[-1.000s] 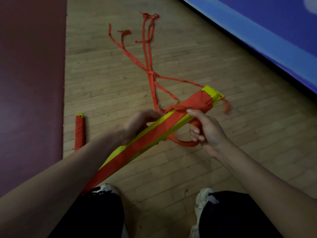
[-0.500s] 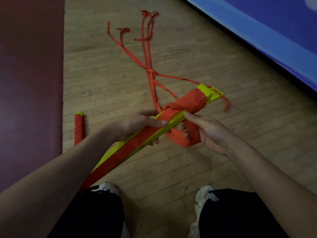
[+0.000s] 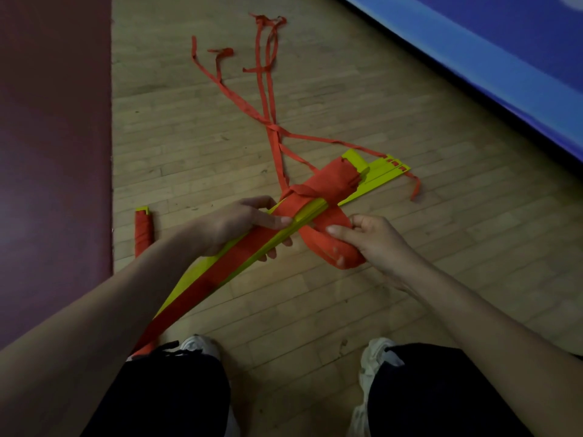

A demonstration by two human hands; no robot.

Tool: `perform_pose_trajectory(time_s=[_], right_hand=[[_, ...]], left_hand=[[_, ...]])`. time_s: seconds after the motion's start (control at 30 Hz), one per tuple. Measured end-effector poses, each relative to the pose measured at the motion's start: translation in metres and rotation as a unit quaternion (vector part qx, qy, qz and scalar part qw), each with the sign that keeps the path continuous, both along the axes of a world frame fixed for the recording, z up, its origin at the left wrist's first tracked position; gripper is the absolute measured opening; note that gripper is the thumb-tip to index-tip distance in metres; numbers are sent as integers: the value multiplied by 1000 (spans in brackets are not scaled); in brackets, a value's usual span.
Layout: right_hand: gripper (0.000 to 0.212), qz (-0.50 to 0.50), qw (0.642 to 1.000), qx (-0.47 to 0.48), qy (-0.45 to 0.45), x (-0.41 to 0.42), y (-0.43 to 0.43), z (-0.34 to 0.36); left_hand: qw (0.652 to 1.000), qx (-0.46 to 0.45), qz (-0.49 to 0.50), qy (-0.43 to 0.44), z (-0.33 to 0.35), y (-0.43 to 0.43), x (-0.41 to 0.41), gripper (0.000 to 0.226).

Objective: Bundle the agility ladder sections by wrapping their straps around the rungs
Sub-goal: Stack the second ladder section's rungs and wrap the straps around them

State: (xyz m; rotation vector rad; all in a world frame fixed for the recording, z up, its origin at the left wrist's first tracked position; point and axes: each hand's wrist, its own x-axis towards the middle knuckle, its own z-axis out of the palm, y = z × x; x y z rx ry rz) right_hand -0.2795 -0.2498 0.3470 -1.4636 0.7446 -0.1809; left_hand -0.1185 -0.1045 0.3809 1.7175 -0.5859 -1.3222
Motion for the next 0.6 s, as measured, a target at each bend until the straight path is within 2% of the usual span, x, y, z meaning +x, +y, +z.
perform_pose_trajectory(time_s=[0.13,0.17,0.27,0.47,0.57,0.6], right_hand=[[26,7,996,-76,47,0,0,-2],[27,4,995,-88,54,0,0,-2],[30,-11,992,-104,65,-1,1,-4],[48,-75,989,-123,46,1,10,-3],[56,-112,987,-107,43,4,9,2],[58,-122,987,-96,48,5,8,4]], left_hand=[[1000,-7,12,-17,-8,-3,-1,15],[1000,-7,9,-28,-10,-4,-1,20],[996,7,5,-90,-15,-7,-5,26],[974,-16,-22,-224,-23,-13,-23,6],[929,-11,-54,-367,-31,-14,-26,5],[907,4,-67,-417,-32,-14,-27,13]])
